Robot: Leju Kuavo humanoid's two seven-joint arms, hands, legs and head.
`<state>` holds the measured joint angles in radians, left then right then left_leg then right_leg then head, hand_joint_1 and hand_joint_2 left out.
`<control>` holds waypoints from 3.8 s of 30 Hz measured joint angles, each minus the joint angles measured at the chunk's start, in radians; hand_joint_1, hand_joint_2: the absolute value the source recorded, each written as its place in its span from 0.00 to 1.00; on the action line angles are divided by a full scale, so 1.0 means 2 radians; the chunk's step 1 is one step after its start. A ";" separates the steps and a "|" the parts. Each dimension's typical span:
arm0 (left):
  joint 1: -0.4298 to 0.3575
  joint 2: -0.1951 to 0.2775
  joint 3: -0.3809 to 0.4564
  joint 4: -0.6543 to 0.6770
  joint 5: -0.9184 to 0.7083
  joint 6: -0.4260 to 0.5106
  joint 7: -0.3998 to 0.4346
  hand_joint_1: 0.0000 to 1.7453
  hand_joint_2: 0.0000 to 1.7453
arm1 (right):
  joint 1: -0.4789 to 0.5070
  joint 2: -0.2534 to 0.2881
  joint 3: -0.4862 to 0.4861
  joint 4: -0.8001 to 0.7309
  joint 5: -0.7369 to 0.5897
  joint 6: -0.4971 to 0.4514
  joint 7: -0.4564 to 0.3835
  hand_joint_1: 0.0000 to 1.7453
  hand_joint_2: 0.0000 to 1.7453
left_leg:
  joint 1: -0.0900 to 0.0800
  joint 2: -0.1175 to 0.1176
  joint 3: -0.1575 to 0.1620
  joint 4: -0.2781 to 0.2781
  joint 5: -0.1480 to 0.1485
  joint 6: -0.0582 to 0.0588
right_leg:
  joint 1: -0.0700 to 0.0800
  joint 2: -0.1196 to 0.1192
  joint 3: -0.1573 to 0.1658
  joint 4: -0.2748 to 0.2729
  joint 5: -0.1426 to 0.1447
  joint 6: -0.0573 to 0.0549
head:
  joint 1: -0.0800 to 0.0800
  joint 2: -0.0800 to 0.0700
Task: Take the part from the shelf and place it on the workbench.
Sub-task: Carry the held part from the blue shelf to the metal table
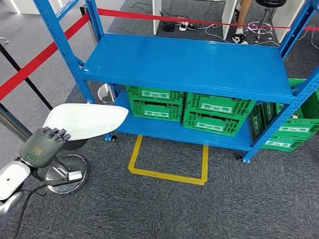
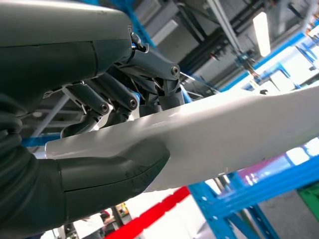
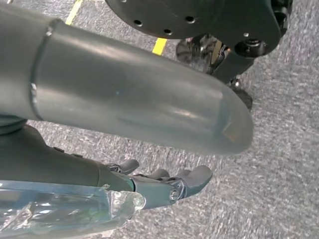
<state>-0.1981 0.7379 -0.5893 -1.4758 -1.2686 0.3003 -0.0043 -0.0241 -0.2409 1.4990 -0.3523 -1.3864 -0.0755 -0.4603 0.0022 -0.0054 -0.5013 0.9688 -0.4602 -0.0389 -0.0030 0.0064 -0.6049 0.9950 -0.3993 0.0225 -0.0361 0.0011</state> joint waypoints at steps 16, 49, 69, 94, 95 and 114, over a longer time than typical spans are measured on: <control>0.009 0.001 0.010 -0.002 -0.011 0.001 -0.010 1.00 1.00 | -0.009 0.025 0.000 0.048 -0.003 0.015 0.005 0.00 0.00 | -0.007 0.003 -0.075 -0.005 0.067 0.017 | 0.005 0.000 0.079 -0.009 -0.068 0.000 | 0.000 0.000; 0.000 0.000 0.014 -0.002 -0.026 0.001 -0.013 1.00 1.00 | -0.013 0.038 0.013 0.078 0.014 0.005 0.010 0.00 0.00 | 0.004 -0.054 -0.052 0.001 0.043 0.005 | 0.000 0.026 0.037 0.004 -0.037 -0.002 | -0.001 0.000; -0.011 0.001 0.007 -0.001 -0.028 -0.003 -0.013 1.00 1.00 | -0.015 0.041 0.020 0.082 0.021 -0.001 0.012 0.00 0.00 | 0.001 0.001 -0.044 0.003 0.030 0.022 | 0.002 -0.014 -0.012 0.096 -0.086 0.010 | -0.004 0.000; -0.015 -0.004 0.006 0.000 -0.028 -0.001 -0.010 1.00 1.00 | -0.014 0.040 0.022 0.085 0.021 -0.002 0.012 0.00 0.00 | 0.013 0.029 -0.038 0.006 0.025 -0.005 | -0.003 -0.061 0.036 -0.002 -0.035 0.007 | -0.006 0.000; -0.015 -0.003 0.006 0.000 -0.028 0.000 -0.010 1.00 1.00 | -0.014 0.041 0.022 0.085 0.021 -0.002 0.012 0.00 0.00 | 0.012 0.022 -0.040 0.007 0.026 0.000 | -0.004 -0.064 0.038 -0.003 -0.035 0.010 | -0.005 0.000; -0.016 0.003 0.006 0.003 -0.028 0.002 -0.010 1.00 1.00 | -0.014 0.042 0.022 0.085 0.019 0.002 0.008 0.00 0.00 | 0.006 -0.017 -0.084 0.061 0.005 -0.001 | 0.001 0.001 0.028 -0.001 -0.024 -0.014 | -0.006 0.000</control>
<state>-0.2301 0.7433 -0.5770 -1.4691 -1.3237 0.3037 -0.0241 -0.0523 -0.1576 1.5435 -0.1823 -1.3478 -0.0715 -0.4450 0.0133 -0.0404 -0.6697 1.0904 -0.4499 -0.0403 -0.0018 0.0086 -0.5480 0.9925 -0.4464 -0.0047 -0.0474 0.0011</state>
